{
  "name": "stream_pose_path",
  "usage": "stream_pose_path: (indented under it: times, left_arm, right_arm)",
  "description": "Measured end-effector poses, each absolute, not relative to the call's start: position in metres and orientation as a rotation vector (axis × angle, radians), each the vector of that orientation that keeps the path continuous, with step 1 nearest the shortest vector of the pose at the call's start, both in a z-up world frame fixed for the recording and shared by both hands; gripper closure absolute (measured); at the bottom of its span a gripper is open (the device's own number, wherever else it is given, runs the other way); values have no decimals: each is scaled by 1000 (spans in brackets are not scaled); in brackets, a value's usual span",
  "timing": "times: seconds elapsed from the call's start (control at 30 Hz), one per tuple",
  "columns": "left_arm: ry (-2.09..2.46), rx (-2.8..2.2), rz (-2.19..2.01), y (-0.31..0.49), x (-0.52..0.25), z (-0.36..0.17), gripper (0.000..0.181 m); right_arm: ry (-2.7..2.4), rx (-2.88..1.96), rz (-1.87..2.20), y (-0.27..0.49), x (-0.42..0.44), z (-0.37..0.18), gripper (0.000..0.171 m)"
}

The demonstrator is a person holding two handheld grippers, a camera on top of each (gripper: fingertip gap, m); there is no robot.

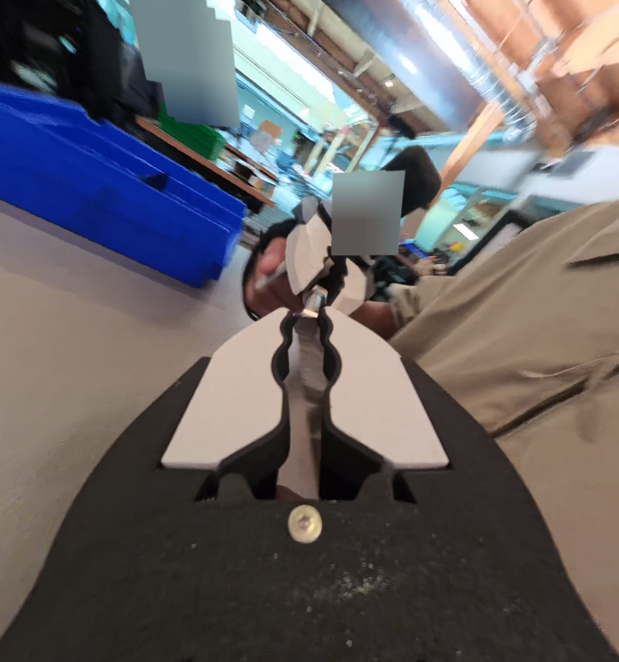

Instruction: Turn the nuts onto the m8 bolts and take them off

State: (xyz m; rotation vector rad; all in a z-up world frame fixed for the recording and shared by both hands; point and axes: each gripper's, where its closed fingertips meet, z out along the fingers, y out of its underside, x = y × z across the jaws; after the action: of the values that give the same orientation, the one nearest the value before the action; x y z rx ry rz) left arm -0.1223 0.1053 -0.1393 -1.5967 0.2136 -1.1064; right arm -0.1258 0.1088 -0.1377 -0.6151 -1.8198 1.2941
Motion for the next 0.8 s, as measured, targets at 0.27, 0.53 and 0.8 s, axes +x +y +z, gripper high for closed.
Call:
stream_pose_path:
  times: [0.27, 0.53, 0.8]
  left_arm:
    - [-7, -1541, -1664, 103, -117, -148, 168]
    - [67, -1646, -1509, 107, -113, -156, 168]
    - [281, -1654, -927, 107, -133, -139, 167]
  right_arm:
    - [-1810, -201, 858, 106, -122, -141, 156]
    - [-1838, -253, 900, 111, -116, -149, 155]
    - [-1720, -870, 1573, 113, -119, -142, 132]
